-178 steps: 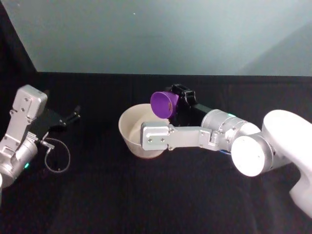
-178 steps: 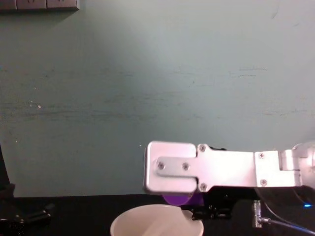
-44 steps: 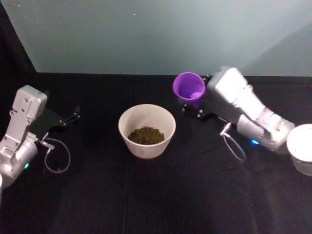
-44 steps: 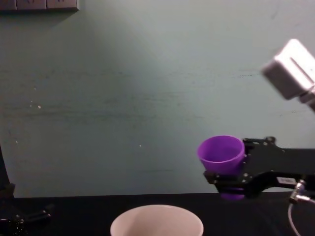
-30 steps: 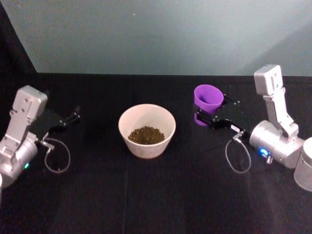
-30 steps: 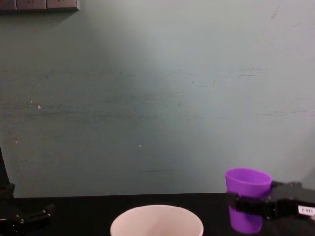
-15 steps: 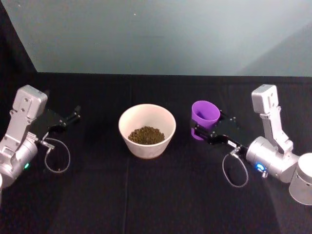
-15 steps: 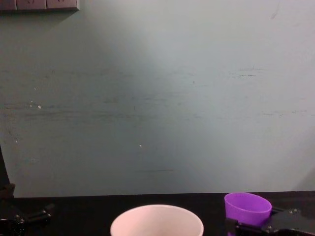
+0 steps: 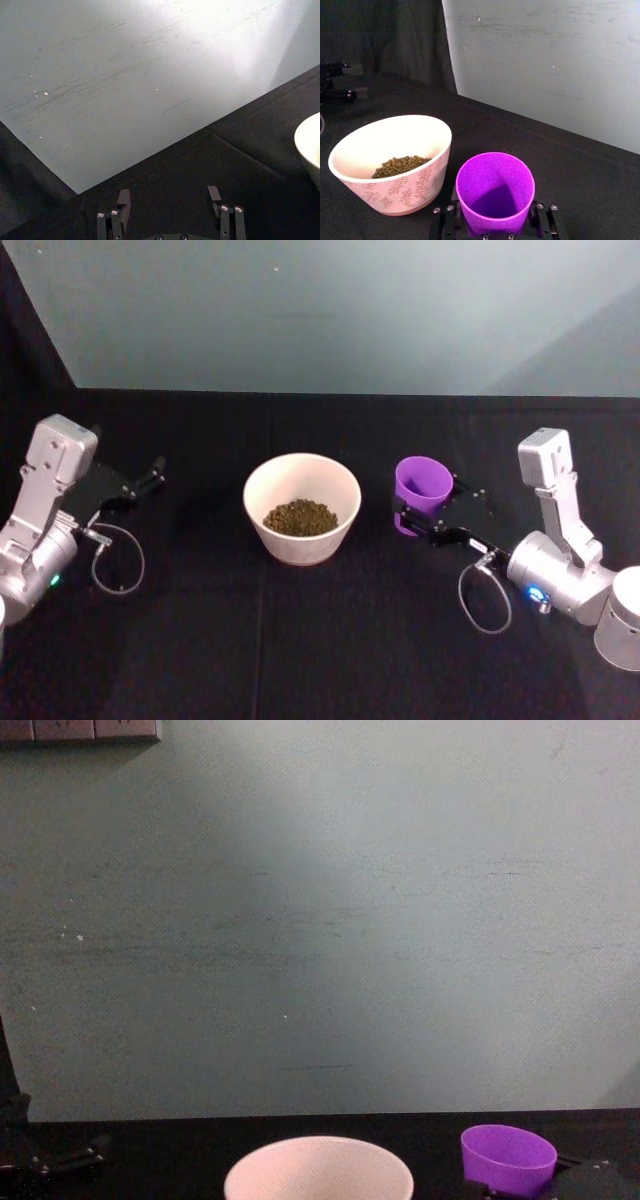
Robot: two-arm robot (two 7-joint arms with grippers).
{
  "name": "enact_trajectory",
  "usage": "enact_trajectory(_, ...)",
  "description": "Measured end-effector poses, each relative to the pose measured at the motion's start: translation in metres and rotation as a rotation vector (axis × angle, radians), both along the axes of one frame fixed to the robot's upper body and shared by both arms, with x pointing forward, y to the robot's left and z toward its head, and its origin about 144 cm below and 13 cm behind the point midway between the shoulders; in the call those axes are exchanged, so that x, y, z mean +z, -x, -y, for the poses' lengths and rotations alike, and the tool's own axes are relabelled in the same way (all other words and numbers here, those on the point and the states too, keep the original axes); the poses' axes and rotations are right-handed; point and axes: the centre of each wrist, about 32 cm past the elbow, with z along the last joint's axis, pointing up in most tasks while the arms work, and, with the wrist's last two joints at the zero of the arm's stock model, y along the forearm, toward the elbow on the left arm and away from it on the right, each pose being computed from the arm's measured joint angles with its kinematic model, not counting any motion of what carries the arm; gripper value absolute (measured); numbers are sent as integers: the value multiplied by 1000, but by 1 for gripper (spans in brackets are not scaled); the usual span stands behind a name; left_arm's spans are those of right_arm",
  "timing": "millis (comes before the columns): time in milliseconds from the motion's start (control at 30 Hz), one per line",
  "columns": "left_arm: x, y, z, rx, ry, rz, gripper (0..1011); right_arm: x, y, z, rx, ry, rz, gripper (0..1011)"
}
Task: Pick up the cup and pour the mung beans from the cup into the bowl.
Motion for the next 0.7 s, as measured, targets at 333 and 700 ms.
enact_trajectory(333, 0, 0, 0, 0, 0, 0, 1000, -1, 0, 3, -8, -28, 0, 966)
enact_trajectory(700, 0, 0, 0, 0, 0, 0, 1000, 31, 1, 8, -14, -61, 83, 1000)
